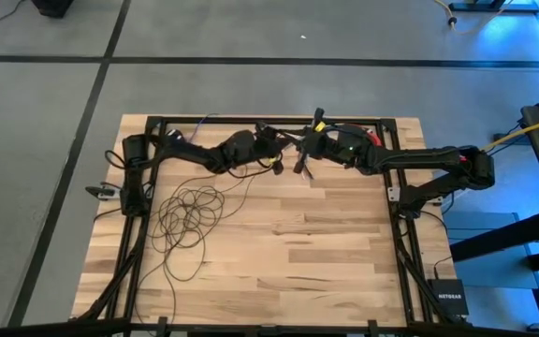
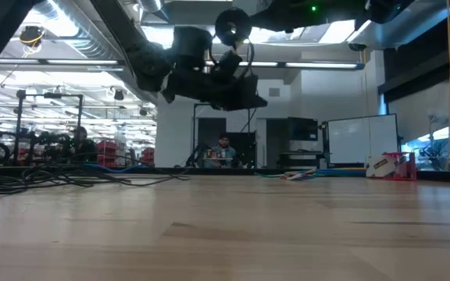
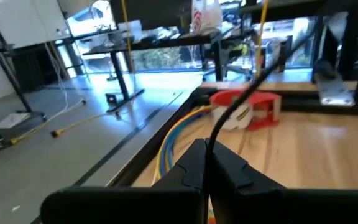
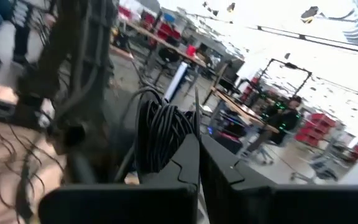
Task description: Coiling cords
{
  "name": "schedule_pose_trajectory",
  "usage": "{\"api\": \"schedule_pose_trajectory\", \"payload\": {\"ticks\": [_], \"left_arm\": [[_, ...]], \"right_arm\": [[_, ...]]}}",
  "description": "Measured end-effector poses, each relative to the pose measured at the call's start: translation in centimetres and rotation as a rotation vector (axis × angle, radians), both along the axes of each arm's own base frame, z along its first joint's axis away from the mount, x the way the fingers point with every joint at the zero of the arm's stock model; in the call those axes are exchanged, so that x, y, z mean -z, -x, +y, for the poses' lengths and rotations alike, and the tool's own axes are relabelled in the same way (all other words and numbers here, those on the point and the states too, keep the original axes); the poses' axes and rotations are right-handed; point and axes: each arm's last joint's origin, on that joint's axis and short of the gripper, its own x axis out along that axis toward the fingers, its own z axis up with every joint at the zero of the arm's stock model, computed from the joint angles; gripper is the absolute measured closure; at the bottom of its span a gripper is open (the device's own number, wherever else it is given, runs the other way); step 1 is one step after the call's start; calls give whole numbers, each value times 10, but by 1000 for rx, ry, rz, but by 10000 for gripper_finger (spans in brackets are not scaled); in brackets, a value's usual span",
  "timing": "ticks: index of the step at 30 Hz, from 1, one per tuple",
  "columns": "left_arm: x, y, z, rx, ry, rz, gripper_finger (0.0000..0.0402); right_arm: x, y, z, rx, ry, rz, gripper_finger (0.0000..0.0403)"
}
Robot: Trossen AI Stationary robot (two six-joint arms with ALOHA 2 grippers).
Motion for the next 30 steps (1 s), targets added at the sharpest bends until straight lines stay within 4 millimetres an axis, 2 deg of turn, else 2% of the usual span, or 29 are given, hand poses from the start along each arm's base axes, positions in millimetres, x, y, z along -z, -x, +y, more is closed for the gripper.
{"api": "schedule_pose_trajectory", "payload": {"ticks": [9, 13, 18, 23, 30], "left_arm": [[8, 7, 18, -49, 26, 47, 398], [14, 10, 23, -63, 10, 131, 398], [23, 20, 33, -162, -13, 291, 398], [14, 27, 41, -203, -16, 304, 398], [-9, 35, 39, -204, -42, 312, 398]], "right_arm": [[-3, 4, 2, -42, -70, -5, 395], [-12, 15, 5, -47, -73, -4, 395], [-22, 35, 10, -40, -55, 59, 395], [-19, 51, 12, 11, -25, 203, 395], [-4, 58, 12, 74, -33, 390, 395]]}}
